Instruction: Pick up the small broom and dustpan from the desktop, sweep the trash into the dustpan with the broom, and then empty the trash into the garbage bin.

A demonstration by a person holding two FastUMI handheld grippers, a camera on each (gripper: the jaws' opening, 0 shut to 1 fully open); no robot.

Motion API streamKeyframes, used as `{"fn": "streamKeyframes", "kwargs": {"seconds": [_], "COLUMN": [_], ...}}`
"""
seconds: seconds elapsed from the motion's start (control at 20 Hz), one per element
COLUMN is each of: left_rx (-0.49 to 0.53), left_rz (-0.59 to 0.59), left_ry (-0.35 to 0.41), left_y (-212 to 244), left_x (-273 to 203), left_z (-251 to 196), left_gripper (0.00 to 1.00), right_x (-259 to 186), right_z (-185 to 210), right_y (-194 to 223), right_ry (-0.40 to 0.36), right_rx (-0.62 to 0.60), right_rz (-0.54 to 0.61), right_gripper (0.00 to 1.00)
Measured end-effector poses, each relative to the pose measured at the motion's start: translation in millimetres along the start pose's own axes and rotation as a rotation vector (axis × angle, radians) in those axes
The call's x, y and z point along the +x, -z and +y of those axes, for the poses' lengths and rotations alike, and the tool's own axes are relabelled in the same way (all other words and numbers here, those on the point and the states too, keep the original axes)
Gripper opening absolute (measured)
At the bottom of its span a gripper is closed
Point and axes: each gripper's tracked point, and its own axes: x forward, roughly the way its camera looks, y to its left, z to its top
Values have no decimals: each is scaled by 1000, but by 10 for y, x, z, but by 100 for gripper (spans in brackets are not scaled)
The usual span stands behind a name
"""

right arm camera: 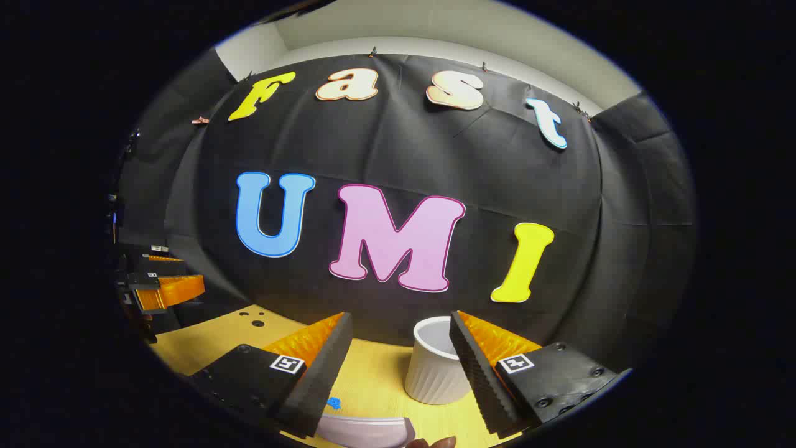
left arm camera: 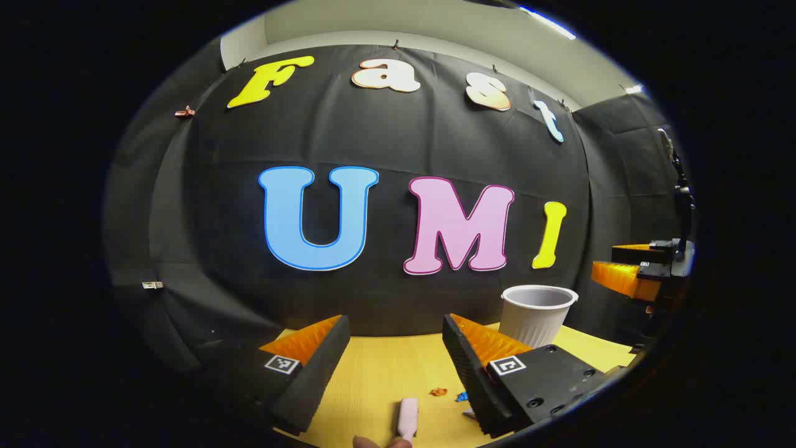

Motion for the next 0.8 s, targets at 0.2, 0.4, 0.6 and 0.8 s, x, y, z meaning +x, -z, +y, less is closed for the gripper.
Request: {"fn": "streamKeyframes", "kwargs": {"seconds": [0.2,0.4,0.6,0.8], "left_rx": [6,9,1,1], "left_rz": [-4,-3,-8,3], "left_ry": [7,10,8,10], "left_y": [-14,12,35,73], "left_x": [-14,-37,-52,-69], "left_z": [-22,-45,-43,-54], "left_gripper": [95,95,95,95], "right_x": [-23,-57,-92,-136], "right_z": [-3,10,54,136], "right_y": [21,74,102,211], "right_ry": [0,-9,-22,-59], "right_rx": [12,14,6,-2], "right_rz": [6,25,36,63], "right_gripper": [97,97,97,97]}}
